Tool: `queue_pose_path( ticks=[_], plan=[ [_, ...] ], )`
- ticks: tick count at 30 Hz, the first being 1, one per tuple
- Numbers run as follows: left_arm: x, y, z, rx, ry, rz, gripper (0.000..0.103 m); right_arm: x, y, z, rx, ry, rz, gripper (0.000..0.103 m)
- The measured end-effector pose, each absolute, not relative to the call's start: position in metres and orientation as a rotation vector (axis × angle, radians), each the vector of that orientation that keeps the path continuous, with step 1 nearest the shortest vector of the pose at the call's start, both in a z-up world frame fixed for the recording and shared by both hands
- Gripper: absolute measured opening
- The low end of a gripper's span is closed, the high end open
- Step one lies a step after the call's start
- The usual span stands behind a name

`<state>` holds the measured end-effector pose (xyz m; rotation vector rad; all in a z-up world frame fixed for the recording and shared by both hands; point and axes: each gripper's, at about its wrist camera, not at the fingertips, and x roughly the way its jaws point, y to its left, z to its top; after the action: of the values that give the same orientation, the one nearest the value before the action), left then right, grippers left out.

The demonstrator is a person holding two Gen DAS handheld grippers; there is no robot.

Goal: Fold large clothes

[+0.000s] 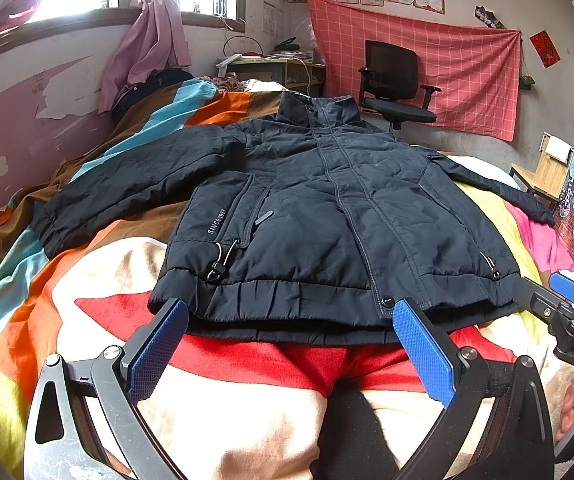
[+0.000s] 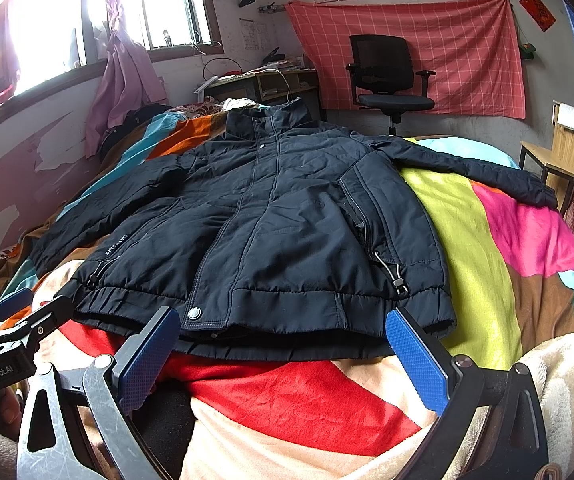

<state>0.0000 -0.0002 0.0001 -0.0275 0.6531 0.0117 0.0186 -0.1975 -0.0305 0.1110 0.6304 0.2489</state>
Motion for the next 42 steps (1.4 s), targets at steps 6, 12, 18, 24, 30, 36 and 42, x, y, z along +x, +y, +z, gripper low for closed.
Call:
queue_pose_path(
  ticks=[6, 12, 18, 24, 30, 36, 42],
  plan=[
    [0.0, 0.0, 0.0, -0.027, 0.653, 0.012, 0.101, 0.018, -0.197, -0.031, 0.111, 0.63, 0.249, 0.103],
    [0.0, 0.0, 0.0, -0.028, 0.653, 0.012, 0.101, 0.019, -0.197, -0.031, 0.112, 0.631, 0.249, 0.103],
    [0.0, 0.0, 0.0, -0.027, 0.653, 0.012, 0.101, 0.019, -0.197, -0.031, 0.112, 0.633, 0.249, 0.103],
    [0.0, 0.0, 0.0, -0.027, 0.654, 0.012, 0.101, 0.019, -0.198, -0.031, 0.112, 0.633, 0.249, 0.103],
    [0.001, 0.001, 0.001, -0.025, 0.677, 0.036, 0.101, 0.02, -0.199, -0.031, 0.114, 0.634, 0.249, 0.103],
    [0.006, 0.003, -0.001, -0.007, 0.687, 0.058, 0.101, 0.016, -0.201, -0.03, 0.129, 0.634, 0.239, 0.103],
    [0.011, -0.003, 0.002, 0.019, 0.701, 0.057, 0.101, 0.017, -0.205, -0.032, 0.147, 0.634, 0.235, 0.103]
  ],
)
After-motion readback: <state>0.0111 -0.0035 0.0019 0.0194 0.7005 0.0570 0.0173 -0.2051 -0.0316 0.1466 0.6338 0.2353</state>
